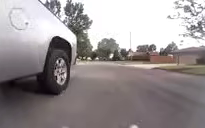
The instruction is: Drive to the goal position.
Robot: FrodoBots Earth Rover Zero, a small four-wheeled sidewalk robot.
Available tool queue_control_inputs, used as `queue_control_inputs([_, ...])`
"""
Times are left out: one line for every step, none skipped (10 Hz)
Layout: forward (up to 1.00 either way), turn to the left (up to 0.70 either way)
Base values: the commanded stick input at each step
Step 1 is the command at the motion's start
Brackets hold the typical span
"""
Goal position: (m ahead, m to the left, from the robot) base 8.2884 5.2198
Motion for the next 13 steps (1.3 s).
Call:
queue_control_inputs([0.98, 0.39])
queue_control_inputs([0.98, 0.39])
queue_control_inputs([0.98, 0.09])
queue_control_inputs([0.98, 0.00])
queue_control_inputs([0.98, 0.00])
queue_control_inputs([0.98, 0.00])
queue_control_inputs([0.98, 0.00])
queue_control_inputs([0.98, 0.00])
queue_control_inputs([0.98, 0.00])
queue_control_inputs([0.98, 0.00])
queue_control_inputs([0.98, 0.00])
queue_control_inputs([0.98, 0.00])
queue_control_inputs([0.98, 0.00])
